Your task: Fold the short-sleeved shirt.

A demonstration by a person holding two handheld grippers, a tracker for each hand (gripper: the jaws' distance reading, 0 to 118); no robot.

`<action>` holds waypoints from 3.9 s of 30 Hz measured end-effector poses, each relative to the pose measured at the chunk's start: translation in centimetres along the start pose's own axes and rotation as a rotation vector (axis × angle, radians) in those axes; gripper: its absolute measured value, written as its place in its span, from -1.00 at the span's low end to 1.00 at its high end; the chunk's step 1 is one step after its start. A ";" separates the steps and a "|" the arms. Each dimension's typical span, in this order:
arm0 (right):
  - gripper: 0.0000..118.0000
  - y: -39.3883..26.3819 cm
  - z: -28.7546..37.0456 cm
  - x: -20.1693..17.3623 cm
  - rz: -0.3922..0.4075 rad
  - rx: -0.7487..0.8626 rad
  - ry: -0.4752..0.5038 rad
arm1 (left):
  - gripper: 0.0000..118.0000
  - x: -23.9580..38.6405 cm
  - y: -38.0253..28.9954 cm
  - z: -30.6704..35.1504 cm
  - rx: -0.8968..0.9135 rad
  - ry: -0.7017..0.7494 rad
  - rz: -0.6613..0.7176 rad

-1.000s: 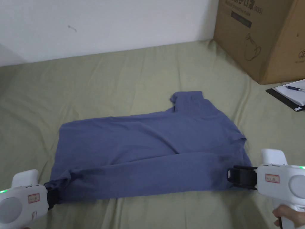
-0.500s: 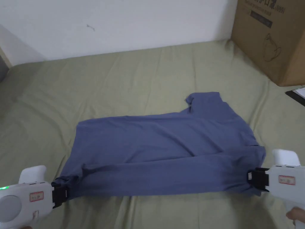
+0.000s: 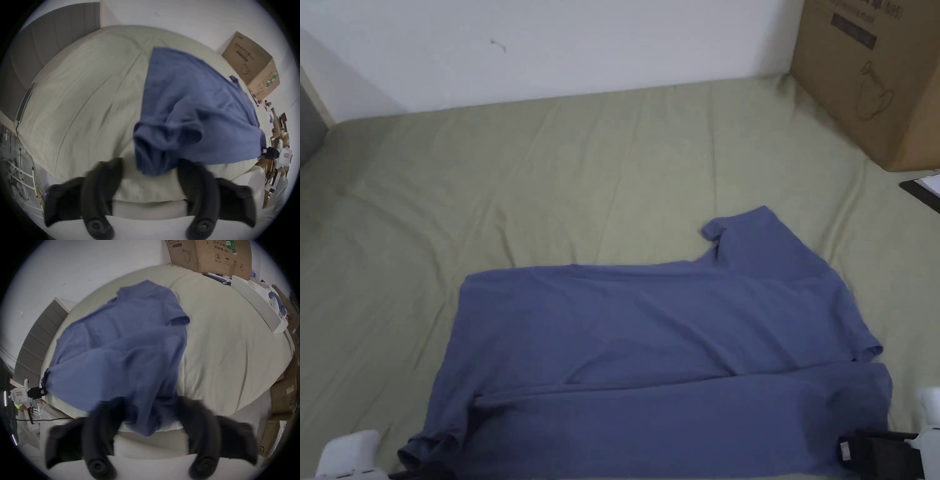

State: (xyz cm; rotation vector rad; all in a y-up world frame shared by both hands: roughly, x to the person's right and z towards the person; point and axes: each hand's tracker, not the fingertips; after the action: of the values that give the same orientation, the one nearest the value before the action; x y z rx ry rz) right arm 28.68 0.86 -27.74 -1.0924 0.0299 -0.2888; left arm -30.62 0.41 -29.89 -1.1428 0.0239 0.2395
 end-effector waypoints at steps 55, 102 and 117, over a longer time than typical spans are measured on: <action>-1.00 29.7 -16.0 -2.4 0.108 -0.020 -0.179 | 0.51 9.6 29.5 -16.5 0.059 0.185 -0.134; 0.45 3.9 4.6 -1.6 0.162 0.162 -0.054 | 0.89 1.1 3.7 3.9 0.259 -0.087 -0.038; -1.00 0.1 4.3 -16.9 0.240 0.348 0.219 | -1.00 -3.0 -2.0 5.7 0.263 -0.370 0.285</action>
State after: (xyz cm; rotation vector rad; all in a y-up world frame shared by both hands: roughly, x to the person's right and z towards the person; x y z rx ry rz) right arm 13.17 8.83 -27.82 -0.6993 0.2939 -0.1868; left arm -33.73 4.27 -25.25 -0.8171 -0.1066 0.6794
